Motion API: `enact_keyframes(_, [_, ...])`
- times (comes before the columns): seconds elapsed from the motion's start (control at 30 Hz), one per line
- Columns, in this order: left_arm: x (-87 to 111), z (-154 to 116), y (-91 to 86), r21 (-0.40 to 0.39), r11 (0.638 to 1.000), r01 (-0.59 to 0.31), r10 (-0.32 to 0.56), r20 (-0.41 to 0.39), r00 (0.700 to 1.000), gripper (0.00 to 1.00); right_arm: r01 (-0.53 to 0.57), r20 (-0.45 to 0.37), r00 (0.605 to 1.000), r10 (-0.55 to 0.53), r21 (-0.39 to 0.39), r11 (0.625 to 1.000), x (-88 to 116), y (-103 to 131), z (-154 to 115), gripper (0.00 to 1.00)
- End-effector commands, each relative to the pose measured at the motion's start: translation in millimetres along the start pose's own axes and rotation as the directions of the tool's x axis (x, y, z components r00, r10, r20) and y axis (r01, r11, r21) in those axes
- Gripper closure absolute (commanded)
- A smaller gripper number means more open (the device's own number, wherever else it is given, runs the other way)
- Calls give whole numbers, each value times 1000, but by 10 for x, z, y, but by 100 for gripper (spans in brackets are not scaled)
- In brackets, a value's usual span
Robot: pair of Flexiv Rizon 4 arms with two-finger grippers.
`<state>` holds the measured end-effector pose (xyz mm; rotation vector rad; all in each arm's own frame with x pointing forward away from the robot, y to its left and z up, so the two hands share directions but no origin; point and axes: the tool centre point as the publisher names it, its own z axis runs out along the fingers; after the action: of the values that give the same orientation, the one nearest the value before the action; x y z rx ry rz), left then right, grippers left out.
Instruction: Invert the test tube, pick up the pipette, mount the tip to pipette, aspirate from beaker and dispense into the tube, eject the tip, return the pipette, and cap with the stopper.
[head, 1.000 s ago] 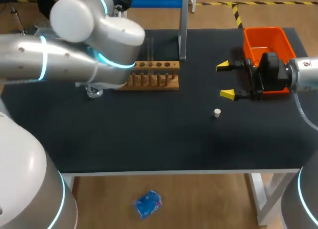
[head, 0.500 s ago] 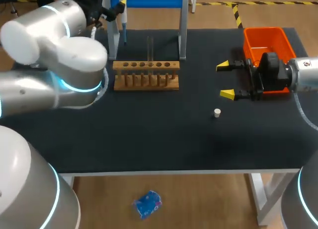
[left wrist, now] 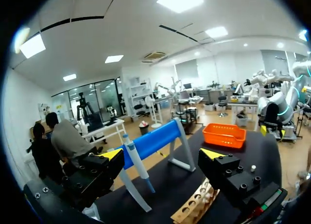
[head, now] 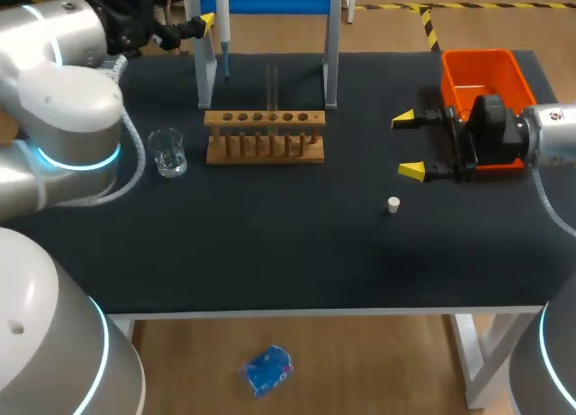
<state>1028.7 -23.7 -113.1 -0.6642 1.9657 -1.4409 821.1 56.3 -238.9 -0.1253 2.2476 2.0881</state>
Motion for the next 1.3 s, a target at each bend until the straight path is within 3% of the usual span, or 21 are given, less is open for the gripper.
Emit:
enact_keyframes(0.03, [-40,-41,-2,-1,1000,-1,1,-209,978,0,0,-1,1000,0,0,1000,1,-1,-5,0])
enact_keyframes(0.17, [-40,-41,-2,-1,1000,-1,1,-209,978,0,0,-1,1000,0,0,1000,1,-1,-5,0])
enact_keyframes(0.4, [160,-333,57,28,996,-86,90,-308,947,0,0,-1,1000,0,0,1000,1,-1,-5,0])
enact_keyframes(0.6, [277,-392,204,5,998,-69,66,-344,936,0,0,-1,1000,0,0,1000,1,-1,-5,0])
enact_keyframes(0.97, [606,-47,374,-37,996,-79,56,-419,906,0,0,-1,1000,0,0,1000,1,-1,-5,0])
enact_keyframes(1.3, [658,230,523,-82,996,-35,-2,-417,909,0,0,-1,1000,0,0,1000,1,-1,-5,0])
